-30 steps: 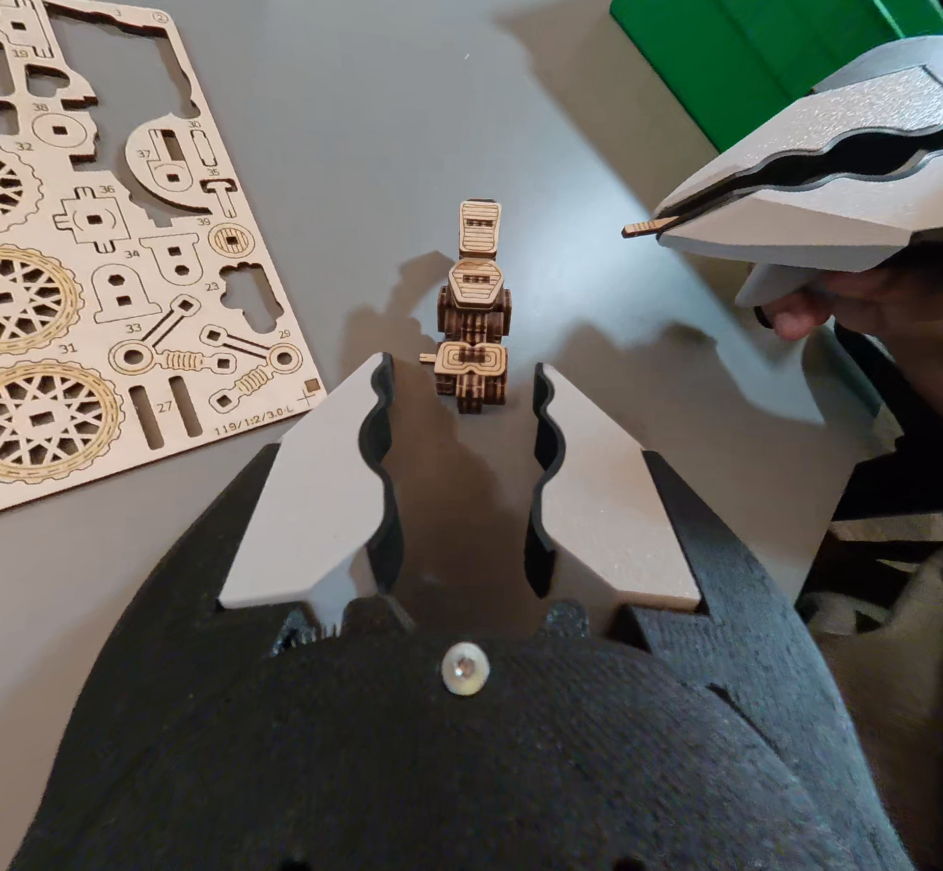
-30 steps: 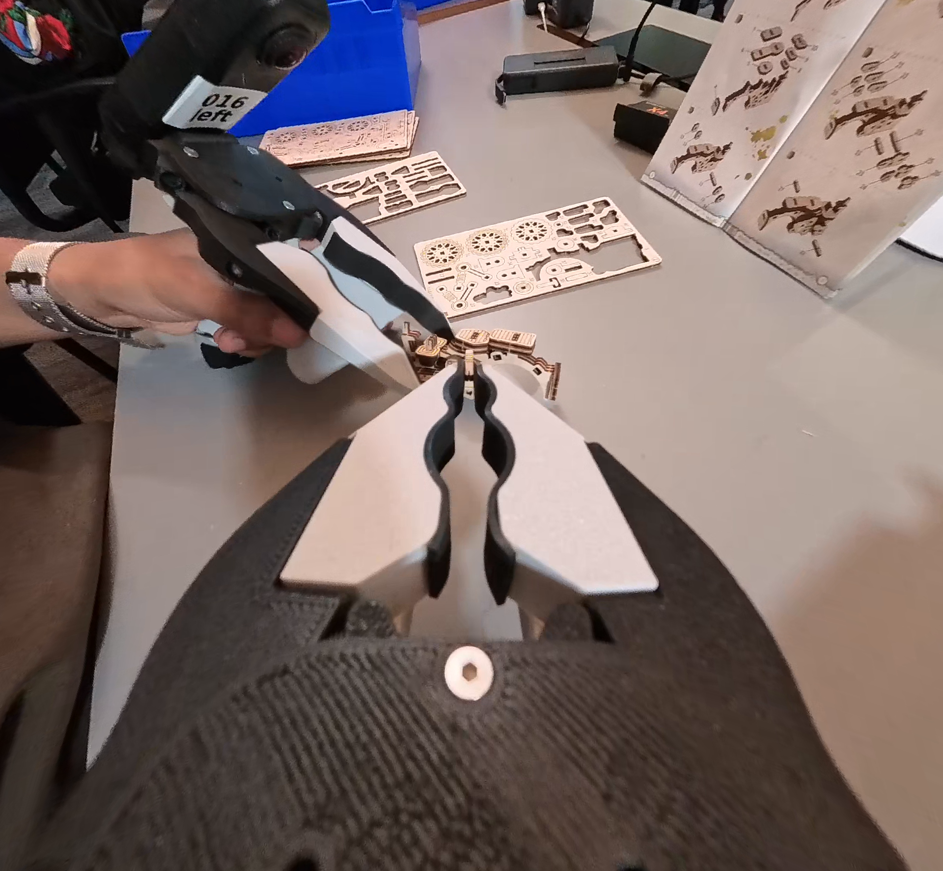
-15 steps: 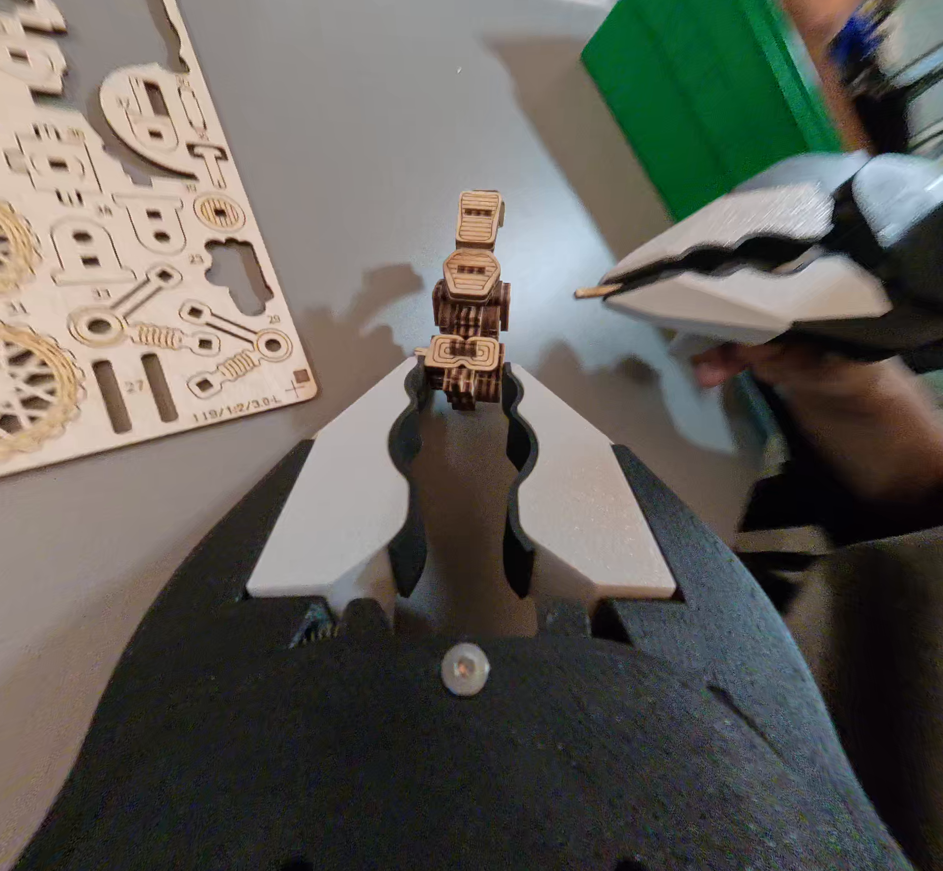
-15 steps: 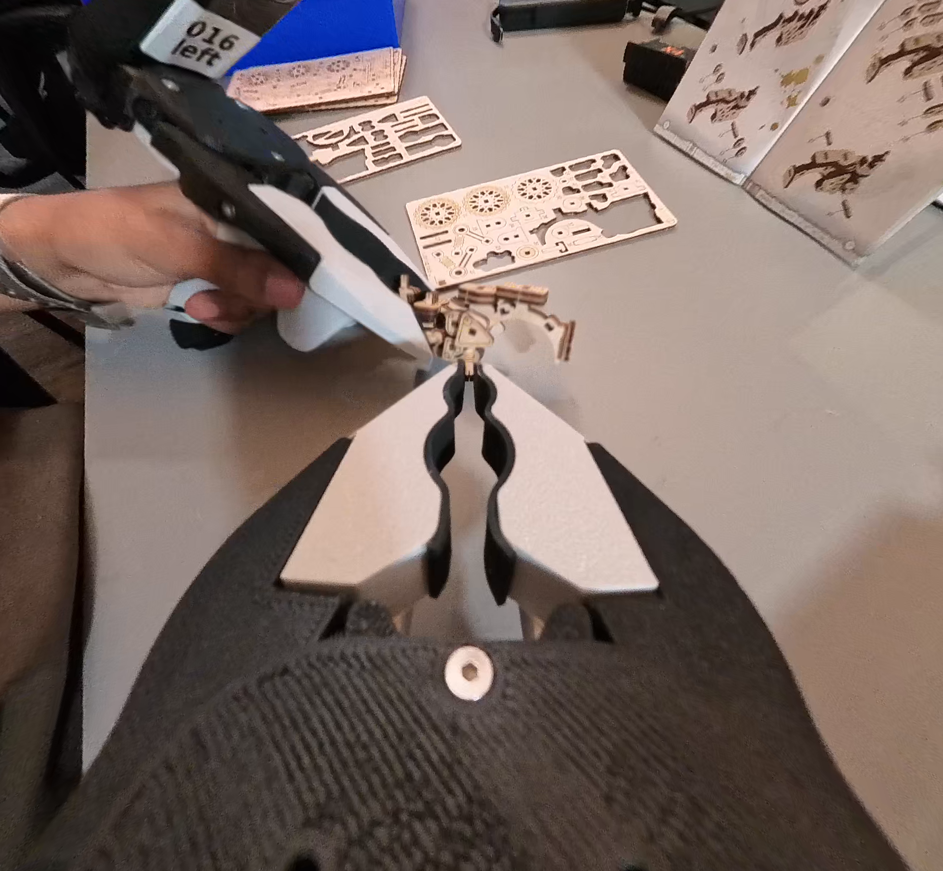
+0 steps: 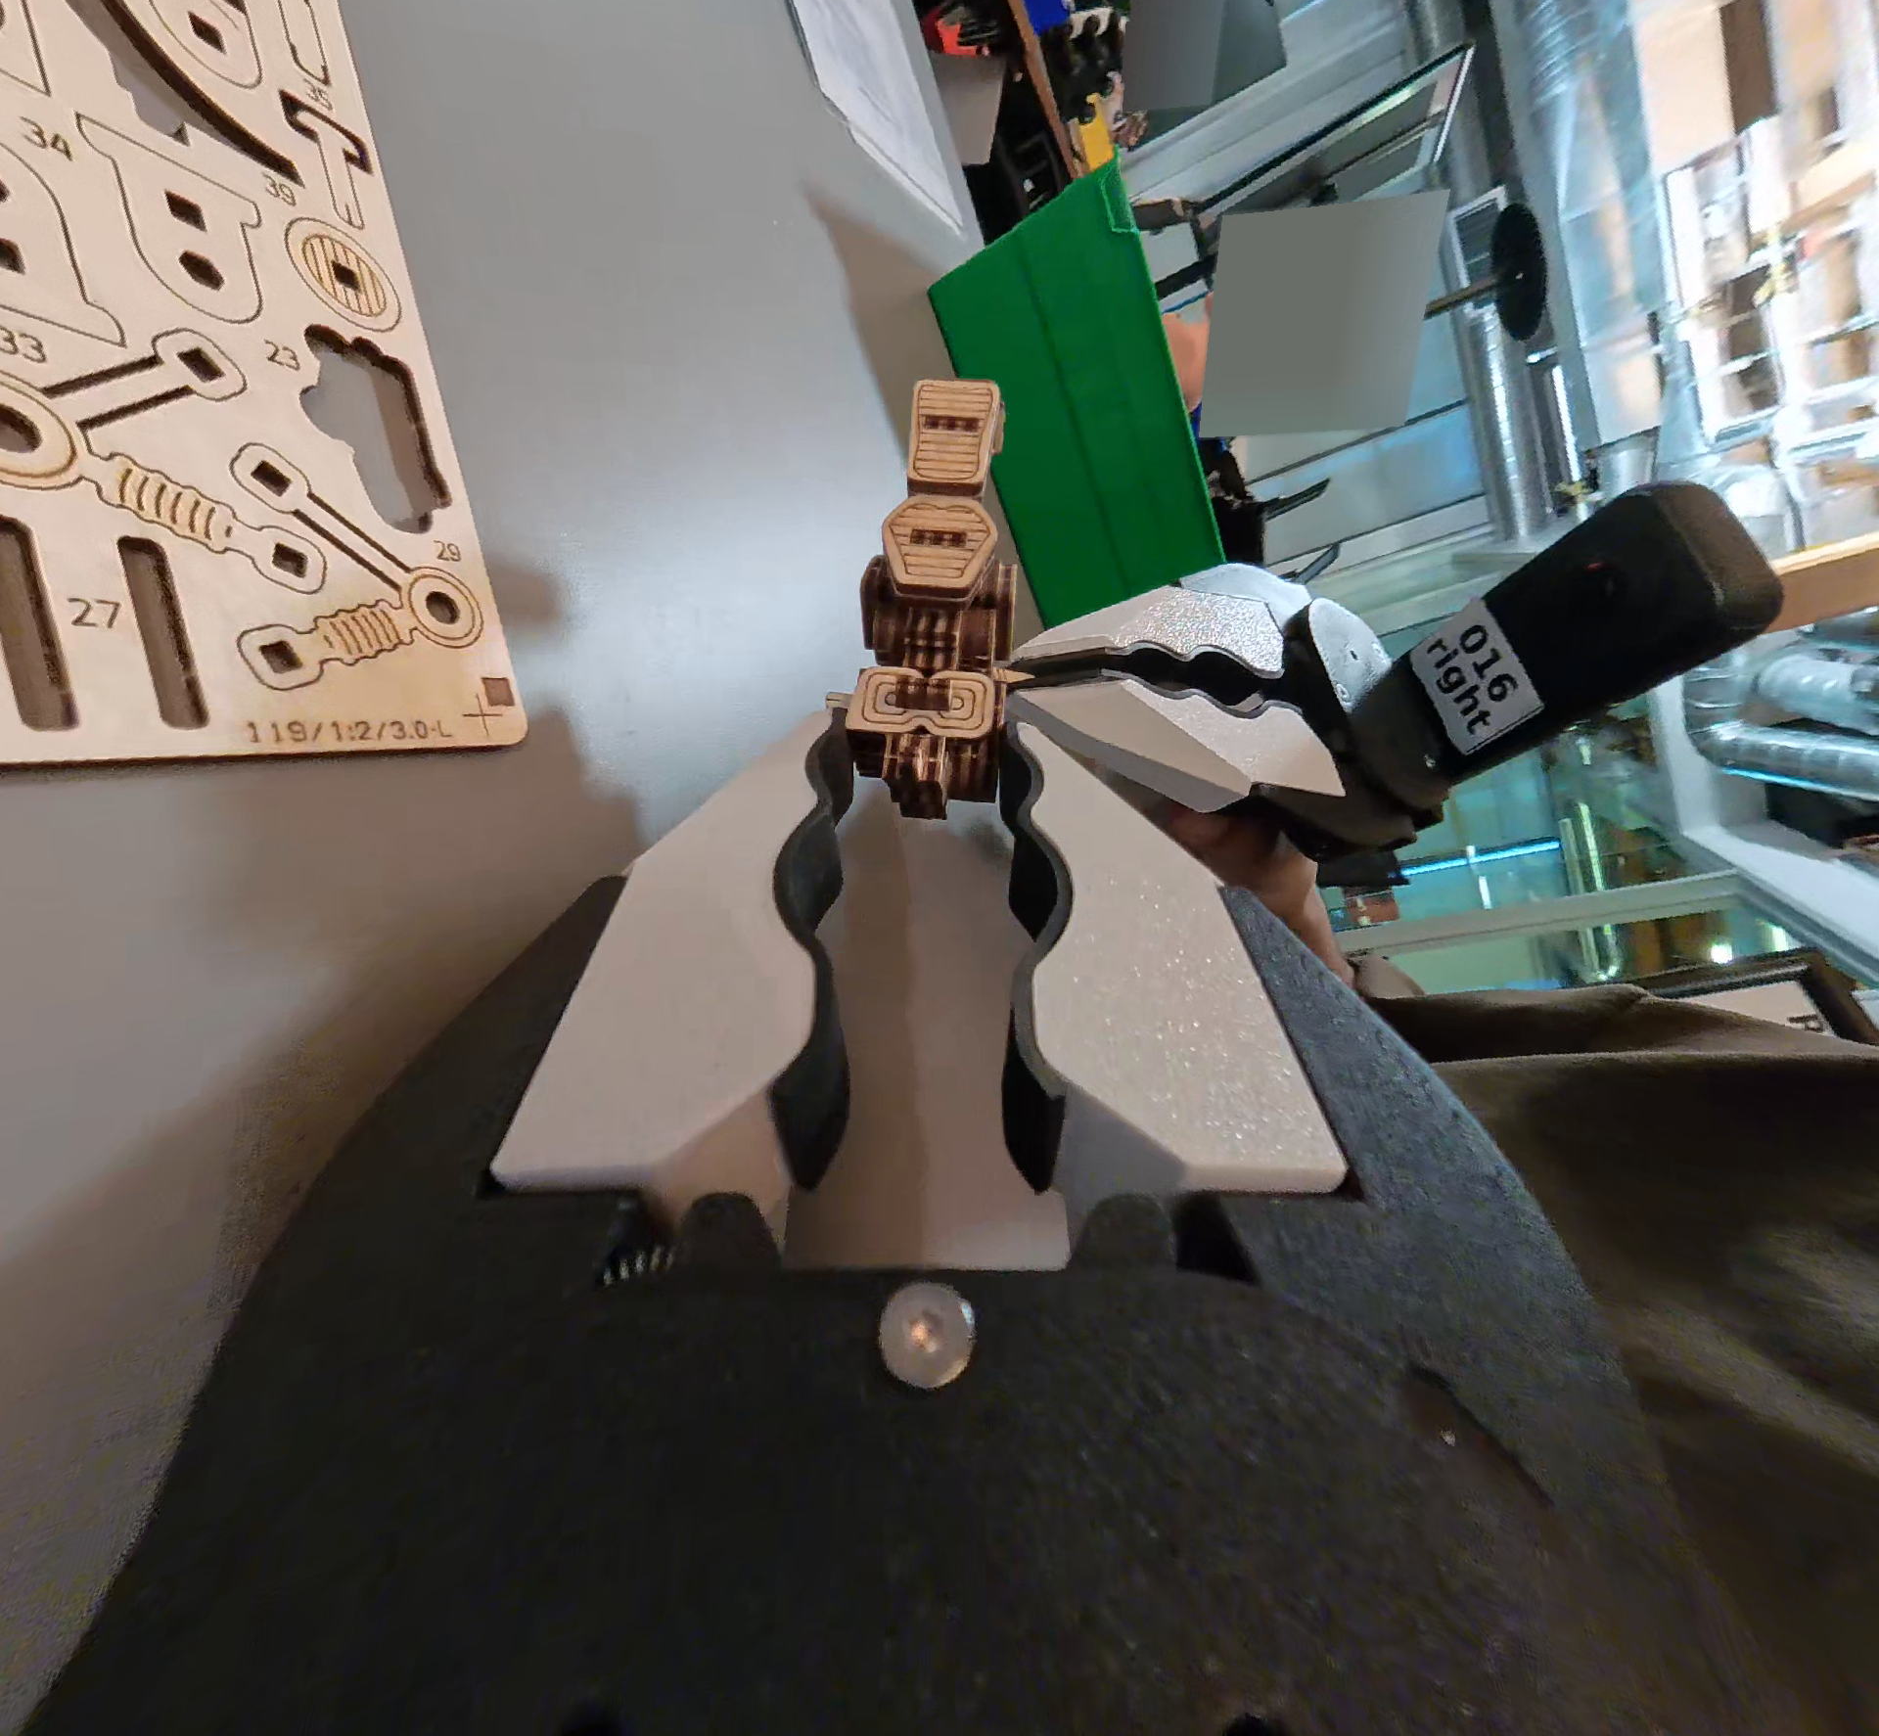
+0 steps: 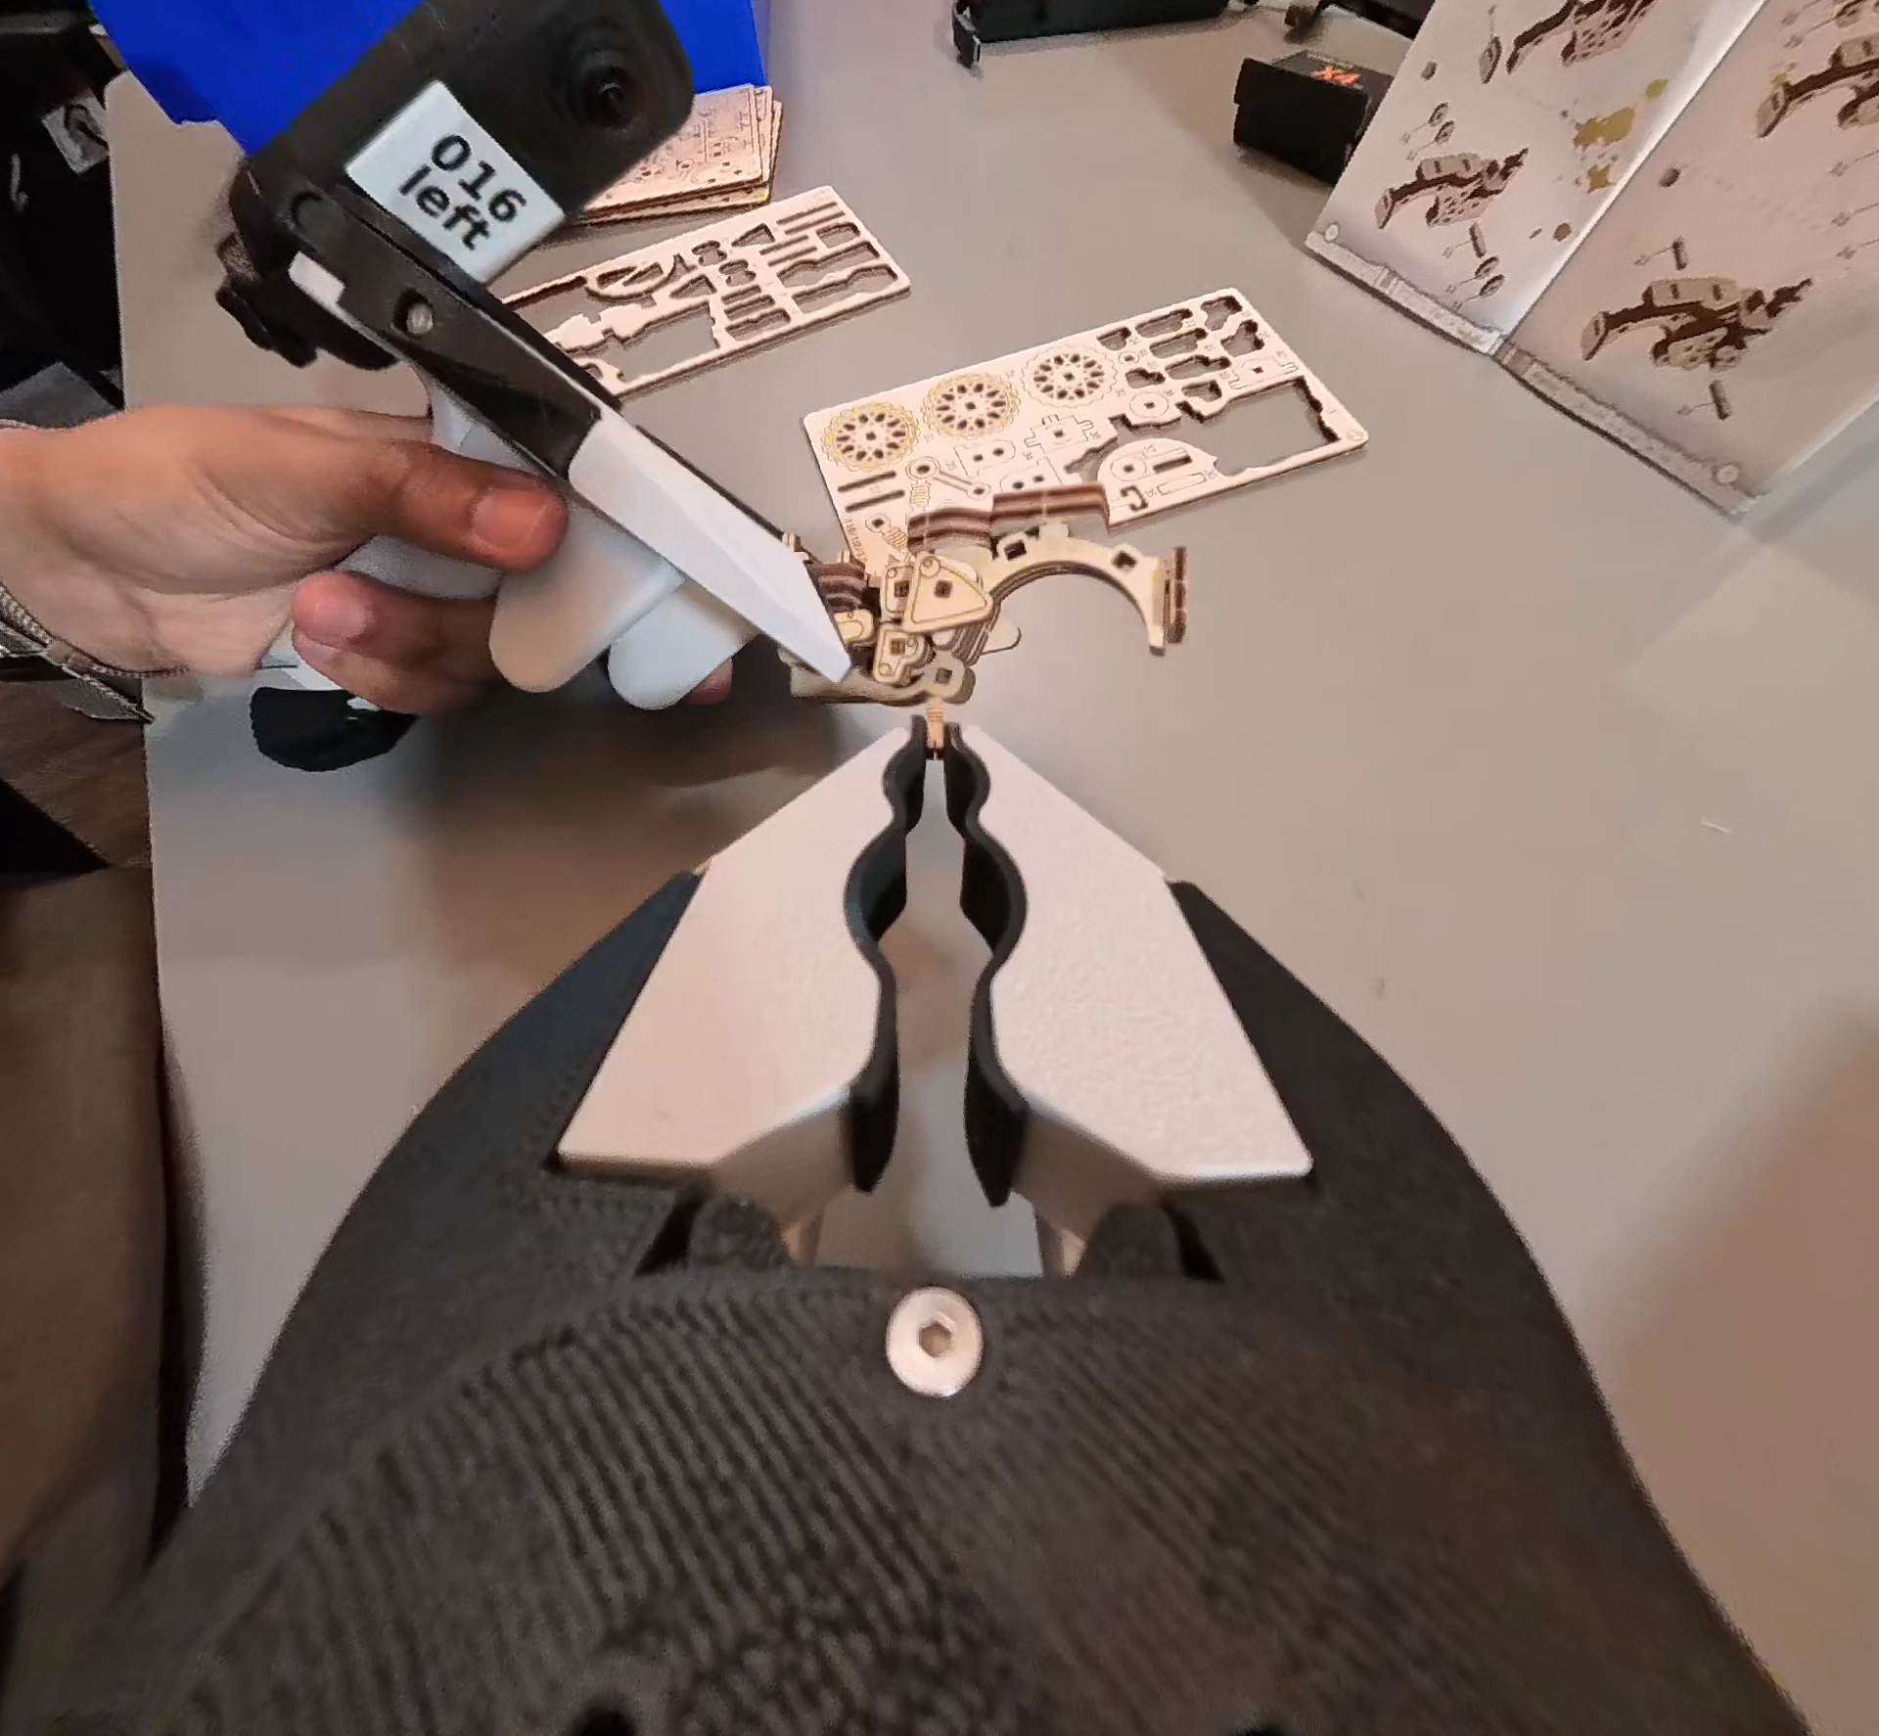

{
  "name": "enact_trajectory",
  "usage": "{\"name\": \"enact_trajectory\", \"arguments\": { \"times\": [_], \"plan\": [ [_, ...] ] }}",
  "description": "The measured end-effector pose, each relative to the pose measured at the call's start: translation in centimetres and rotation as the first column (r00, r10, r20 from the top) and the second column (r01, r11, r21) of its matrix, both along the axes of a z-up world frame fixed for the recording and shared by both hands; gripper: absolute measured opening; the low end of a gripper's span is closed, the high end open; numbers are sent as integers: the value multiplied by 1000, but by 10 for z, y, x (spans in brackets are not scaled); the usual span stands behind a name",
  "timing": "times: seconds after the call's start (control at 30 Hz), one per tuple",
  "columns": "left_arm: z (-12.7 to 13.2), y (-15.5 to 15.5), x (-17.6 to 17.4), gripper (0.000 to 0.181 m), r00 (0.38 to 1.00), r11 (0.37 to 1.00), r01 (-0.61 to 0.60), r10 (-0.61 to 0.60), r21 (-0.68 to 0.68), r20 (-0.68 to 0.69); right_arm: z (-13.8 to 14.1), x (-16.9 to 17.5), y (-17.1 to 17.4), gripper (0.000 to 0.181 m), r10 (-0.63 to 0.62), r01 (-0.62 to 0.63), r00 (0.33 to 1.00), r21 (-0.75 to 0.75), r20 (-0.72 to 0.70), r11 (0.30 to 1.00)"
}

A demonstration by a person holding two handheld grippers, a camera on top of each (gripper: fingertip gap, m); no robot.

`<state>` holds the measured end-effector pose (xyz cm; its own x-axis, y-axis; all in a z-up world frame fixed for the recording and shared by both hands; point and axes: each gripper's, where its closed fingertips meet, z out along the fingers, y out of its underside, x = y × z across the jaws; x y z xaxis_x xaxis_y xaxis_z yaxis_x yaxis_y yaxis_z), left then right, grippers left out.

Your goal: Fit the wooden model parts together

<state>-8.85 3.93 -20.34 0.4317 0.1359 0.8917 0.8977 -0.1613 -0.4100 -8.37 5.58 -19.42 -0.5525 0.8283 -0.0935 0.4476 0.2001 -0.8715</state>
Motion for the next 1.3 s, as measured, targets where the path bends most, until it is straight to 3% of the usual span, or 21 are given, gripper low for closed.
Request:
{"name": "enact_trajectory", "arguments": {
  "times": [0.3, 0.97, 1.3],
  "plan": [
    [3, -2, -1, 26, 999, 999, 9, -11, 41, 48, 5, 0, 0, 0, 5, -5, 1000, -15, -24, 1000],
    [2, -1, 2, 26, 1000, 1000, 21, -21, 23, 6, 6, 0, -1, 1, 9, -10, 999, -17, -35, 1000],
    [6, 0, 12, 26, 996, 995, 85, -86, 50, 3, 7, 1, 0, 1, 8, -9, 999, -16, -42, 1000]
  ]
}}
